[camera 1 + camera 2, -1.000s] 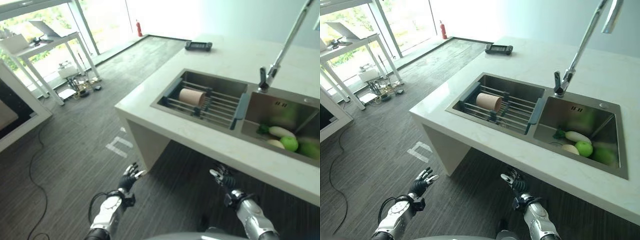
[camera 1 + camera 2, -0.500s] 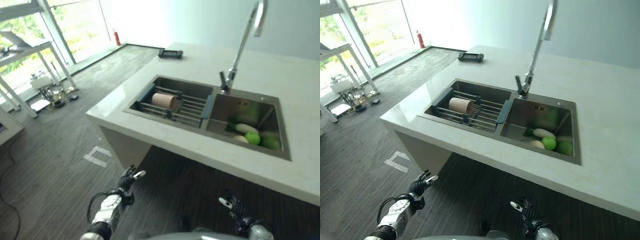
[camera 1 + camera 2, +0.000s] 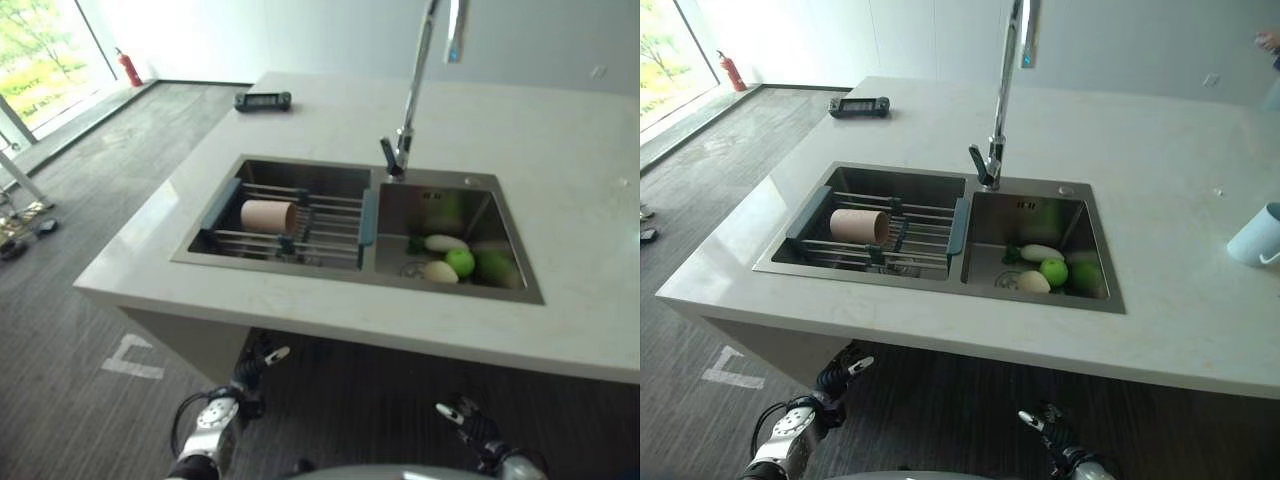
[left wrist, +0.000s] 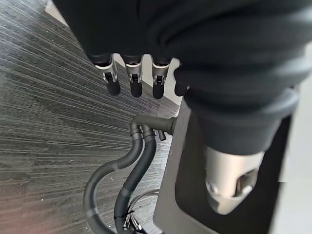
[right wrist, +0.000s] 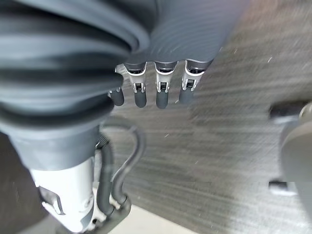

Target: Place the dishes in the dishwasher.

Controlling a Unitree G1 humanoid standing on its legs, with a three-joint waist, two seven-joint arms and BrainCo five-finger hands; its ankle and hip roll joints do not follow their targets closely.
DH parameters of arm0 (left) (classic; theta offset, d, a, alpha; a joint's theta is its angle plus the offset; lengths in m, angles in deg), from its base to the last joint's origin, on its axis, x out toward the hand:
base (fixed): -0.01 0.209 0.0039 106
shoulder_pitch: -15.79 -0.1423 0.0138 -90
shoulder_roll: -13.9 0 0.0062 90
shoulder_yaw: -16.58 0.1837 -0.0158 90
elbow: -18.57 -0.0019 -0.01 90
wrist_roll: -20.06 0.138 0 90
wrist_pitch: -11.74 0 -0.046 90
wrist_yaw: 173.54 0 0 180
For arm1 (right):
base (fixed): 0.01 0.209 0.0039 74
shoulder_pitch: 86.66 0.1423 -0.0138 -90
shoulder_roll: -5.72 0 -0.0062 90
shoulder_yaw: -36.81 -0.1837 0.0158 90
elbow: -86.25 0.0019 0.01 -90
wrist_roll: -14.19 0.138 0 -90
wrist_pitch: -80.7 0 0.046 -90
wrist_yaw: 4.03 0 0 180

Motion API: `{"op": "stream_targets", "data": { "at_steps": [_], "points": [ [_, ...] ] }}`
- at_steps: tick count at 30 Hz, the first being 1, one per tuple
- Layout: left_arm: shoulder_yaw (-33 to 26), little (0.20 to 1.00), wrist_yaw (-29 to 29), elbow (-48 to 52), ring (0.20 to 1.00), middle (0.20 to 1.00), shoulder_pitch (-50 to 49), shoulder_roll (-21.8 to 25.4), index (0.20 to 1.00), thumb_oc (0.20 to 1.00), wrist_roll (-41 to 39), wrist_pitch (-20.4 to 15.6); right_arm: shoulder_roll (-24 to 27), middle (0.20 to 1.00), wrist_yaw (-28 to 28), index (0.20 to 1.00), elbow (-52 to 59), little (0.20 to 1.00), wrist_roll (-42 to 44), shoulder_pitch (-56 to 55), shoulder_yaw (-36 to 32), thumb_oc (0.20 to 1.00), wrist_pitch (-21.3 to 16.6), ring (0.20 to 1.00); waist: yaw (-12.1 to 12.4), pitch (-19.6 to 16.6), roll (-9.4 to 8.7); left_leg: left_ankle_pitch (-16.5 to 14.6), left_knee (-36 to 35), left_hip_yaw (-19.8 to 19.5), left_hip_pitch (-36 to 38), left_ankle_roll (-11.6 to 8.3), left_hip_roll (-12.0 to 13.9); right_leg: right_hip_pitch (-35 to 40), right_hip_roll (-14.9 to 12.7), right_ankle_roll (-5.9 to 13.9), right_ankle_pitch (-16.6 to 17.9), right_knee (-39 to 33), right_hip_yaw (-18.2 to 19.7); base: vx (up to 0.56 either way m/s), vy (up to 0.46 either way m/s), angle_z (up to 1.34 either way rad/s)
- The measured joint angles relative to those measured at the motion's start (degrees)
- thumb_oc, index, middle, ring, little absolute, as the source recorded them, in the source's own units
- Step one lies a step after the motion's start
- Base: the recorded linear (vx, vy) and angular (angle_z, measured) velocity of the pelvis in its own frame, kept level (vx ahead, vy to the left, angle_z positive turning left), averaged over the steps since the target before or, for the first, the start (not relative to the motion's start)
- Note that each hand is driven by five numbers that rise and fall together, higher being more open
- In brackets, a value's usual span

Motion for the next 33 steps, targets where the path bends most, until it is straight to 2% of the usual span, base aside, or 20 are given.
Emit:
{"op": "stream_targets", "data": {
  "at_steps": [4,10,14,16,17,20,22,23,24,25,26,27,28,30,31,32,33],
  "points": [
    [-0.7,1.000,0.0,0.5,1.000,1.000,-1.6,0.3,1.000,1.000,0.0,-0.1,-0.2,1.000,1.0,1.000,1.5,1.000,0.0,-0.2,0.0,1.000,0.2,1.000,1.2,-0.7,1.09,-0.3,-0.4,1.8,0.1,0.22,-0.8,1.3,-0.7,0.32,3.3,-4.8,0.8,0.04,0.036,-0.18],
    [-0.6,1.000,0.7,1.1,1.000,1.000,-2.9,0.2,1.000,1.000,0.0,0.2,0.4,1.000,1.8,1.000,1.6,1.000,0.0,-0.4,-1.8,1.000,0.4,1.000,1.2,-0.9,0.87,-0.1,-0.4,3.0,0.1,-0.03,-0.4,1.6,-0.5,0.10,4.8,-6.1,1.3,0.00,0.038,-0.09],
    [-1.1,1.000,0.8,-3.3,1.000,1.000,-2.9,0.1,1.000,1.000,0.0,4.1,0.3,1.000,1.9,1.000,1.3,1.000,0.0,-0.1,-2.1,1.000,0.4,1.000,1.6,-1.3,0.19,-0.2,-0.4,5.3,0.4,0.06,-0.1,0.7,-0.9,0.46,5.4,-5.9,0.8,0.00,0.085,-0.28],
    [-2.5,1.000,0.4,-12.0,1.000,1.000,-2.9,0.1,1.000,1.000,0.0,6.7,0.2,1.000,2.8,1.000,0.1,1.000,-0.1,0.4,-2.1,1.000,0.4,1.000,1.9,-2.1,-0.69,-0.7,-0.4,7.7,1.7,0.17,0.2,0.3,-2.0,0.48,4.6,-5.4,-3.4,0.00,0.119,-0.52],
    [-3.2,1.000,-0.1,-14.2,1.000,1.000,-3.2,0.1,1.000,1.000,-0.1,7.1,0.3,1.000,3.7,1.000,-0.2,1.000,-0.1,0.5,-2.2,1.000,0.4,1.000,2.0,-2.4,-1.00,-0.9,-0.4,8.3,1.8,0.09,0.1,-0.1,-2.1,0.58,4.6,-4.7,-3.4,0.00,0.138,-0.42],
    [-3.5,1.000,-0.6,-15.8,1.000,1.000,-3.2,-0.2,1.000,1.000,-2.4,7.9,0.7,1.000,5.9,1.000,-0.8,1.000,-0.1,0.4,-4.1,1.000,0.4,1.000,1.8,-2.7,-0.80,-1.8,-0.4,8.2,1.8,1.41,-0.8,-3.1,-2.6,1.55,4.9,1.7,-3.1,0.03,0.120,-0.15],
    [-3.6,1.000,-1.0,-16.8,1.000,1.000,-2.8,-0.1,1.000,1.000,-3.4,7.8,0.9,1.000,6.2,1.000,-1.4,1.000,-0.2,1.1,-4.1,1.000,0.2,1.000,1.8,-2.6,-0.04,-2.3,-0.4,7.8,1.7,1.66,-1.1,-8.3,-2.8,2.12,4.7,10.1,-3.0,0.08,0.001,-0.41],
    [-4.7,1.000,-1.6,-17.2,1.000,1.000,-3.1,0.0,1.000,1.000,-4.5,7.8,0.9,1.000,6.1,1.000,-1.5,1.000,-0.3,1.7,-4.1,1.000,0.2,1.000,1.7,-2.5,0.47,-2.4,-0.4,8.6,2.1,2.08,-0.7,-11.7,-3.7,5.06,3.8,14.6,-4.6,0.09,-0.055,-0.47],
    [-6.6,1.000,-2.1,-17.1,1.000,1.000,-3.2,0.3,1.000,1.000,-4.9,7.8,0.8,1.000,5.8,1.000,-1.7,1.000,-0.7,1.0,-3.9,1.000,0.3,1.000,1.1,-2.5,-0.13,-2.5,-0.4,8.9,2.2,2.24,-1.3,-12.8,-4.7,6.00,3.1,14.5,-6.6,0.11,-0.089,-0.35],
    [-7.8,1.000,-2.2,-17.1,1.000,1.000,-3.1,0.5,1.000,1.000,-5.1,7.8,0.8,1.000,5.7,1.000,-2.3,1.000,-0.9,0.7,-3.9,1.000,0.3,1.000,1.1,-2.5,-0.95,-2.6,-0.4,9.3,2.0,2.42,-1.8,-13.8,-5.1,6.08,3.1,14.0,-7.5,0.11,-0.102,-0.18],
    [-8.1,1.000,-2.2,-17.0,1.000,1.000,-3.0,1.0,1.000,1.000,-5.9,7.8,0.8,1.000,5.7,1.000,-3.2,1.000,-1.3,0.7,-3.9,1.000,0.3,1.000,1.0,-2.4,-1.71,-2.7,-0.4,9.7,2.1,2.82,-2.2,-15.0,-5.3,6.27,3.2,13.0,-8.1,0.11,-0.124,-0.15],
    [-8.1,1.000,-2.1,-17.0,1.000,1.000,-3.1,1.1,1.000,1.000,-6.9,7.8,0.9,1.000,5.7,1.000,-3.4,1.000,-1.4,0.3,-3.9,1.000,0.4,1.000,0.8,-2.3,-1.85,-2.6,-0.4,9.7,1.9,3.16,-2.4,-16.6,-5.2,7.42,3.9,12.6,-8.1,0.10,-0.138,0.09],
    [-8.1,1.000,-2.0,-15.7,1.000,1.000,-3.9,0.8,1.000,1.000,-7.0,7.9,0.9,1.000,5.7,1.000,-4.0,1.000,-1.9,-0.8,-4.0,1.000,0.8,1.000,0.1,-2.2,-1.70,-2.4,-0.4,9.8,2.1,3.52,-2.3,-16.7,-5.7,6.69,4.1,12.7,-8.0,0.20,-0.241,0.25],
    [-7.6,1.000,-1.8,-14.5,1.000,1.000,-4.3,-0.4,1.000,1.000,-7.2,7.8,0.9,1.000,5.5,1.000,-6.3,1.000,-2.3,-0.5,-4.2,1.000,0.6,1.000,0.4,-2.3,-1.42,-2.6,-0.4,9.3,2.1,3.22,-1.6,-14.4,-4.6,4.75,3.1,12.5,-8.1,0.26,-0.219,0.30],
    [-7.3,1.000,-1.8,-14.5,1.000,1.000,-4.4,-1.5,1.000,1.000,-7.2,7.5,0.8,1.000,5.5,1.000,-9.3,1.000,-2.3,0.0,-4.5,1.000,0.4,1.000,1.0,-2.3,-0.34,-2.9,-0.4,9.0,2.6,2.32,-0.2,-12.2,-2.9,0.64,1.0,12.6,-8.1,0.16,-0.062,0.31],
    [-5.1,1.000,-1.1,-14.8,1.000,1.000,-5.2,-5.5,1.000,1.000,-6.9,6.9,2.6,1.000,5.5,1.000,-10.5,1.000,-2.3,-0.6,-6.4,1.000,0.3,1.000,1.5,-2.2,2.44,-3.2,0.0,7.9,4.1,0.55,2.9,-6.7,2.4,-3.45,1.9,3.7,-7.5,0.15,-0.003,0.20],
    [-5.1,1.000,-1.1,-14.8,1.000,1.000,-4.9,-6.3,1.000,1.000,-7.0,6.6,3.4,1.000,5.5,1.000,-9.4,1.000,-2.4,-0.4,-6.5,1.000,0.3,1.000,1.7,-2.2,3.19,-2.4,1.2,7.8,3.8,-0.81,3.6,-5.3,3.4,-4.12,3.2,1.7,-7.6,0.16,0.062,0.17]
  ]
}}
